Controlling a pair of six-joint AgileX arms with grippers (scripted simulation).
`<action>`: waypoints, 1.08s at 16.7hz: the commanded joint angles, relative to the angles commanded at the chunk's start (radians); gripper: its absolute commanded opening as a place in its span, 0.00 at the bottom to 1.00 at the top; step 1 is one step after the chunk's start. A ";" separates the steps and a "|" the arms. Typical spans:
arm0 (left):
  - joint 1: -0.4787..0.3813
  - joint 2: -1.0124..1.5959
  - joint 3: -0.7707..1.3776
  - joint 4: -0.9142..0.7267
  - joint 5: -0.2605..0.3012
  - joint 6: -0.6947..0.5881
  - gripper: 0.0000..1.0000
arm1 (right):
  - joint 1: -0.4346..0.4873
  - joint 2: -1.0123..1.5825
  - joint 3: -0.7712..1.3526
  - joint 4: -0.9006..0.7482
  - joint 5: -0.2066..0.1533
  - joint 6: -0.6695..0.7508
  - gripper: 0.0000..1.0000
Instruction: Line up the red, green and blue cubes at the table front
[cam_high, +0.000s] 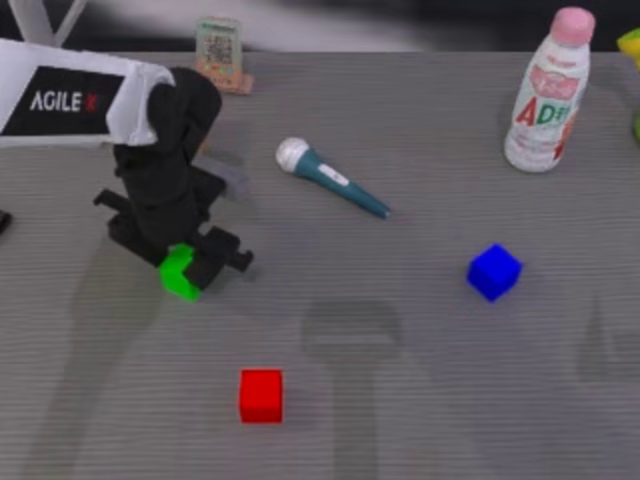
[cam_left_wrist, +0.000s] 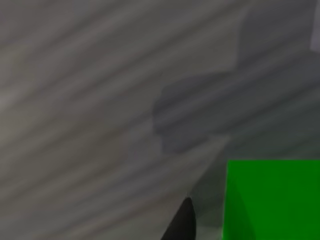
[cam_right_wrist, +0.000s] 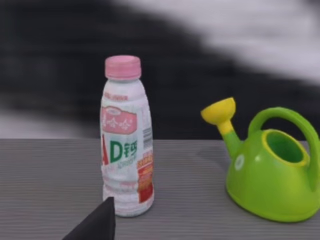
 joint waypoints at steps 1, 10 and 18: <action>0.000 0.000 0.000 0.000 0.000 0.000 0.17 | 0.000 0.000 0.000 0.000 0.000 0.000 1.00; 0.000 0.000 0.000 0.000 0.000 0.000 0.00 | 0.000 0.000 0.000 0.000 0.000 0.000 1.00; 0.014 -0.074 0.087 -0.158 0.002 -0.005 0.00 | 0.000 0.000 0.000 0.000 0.000 0.000 1.00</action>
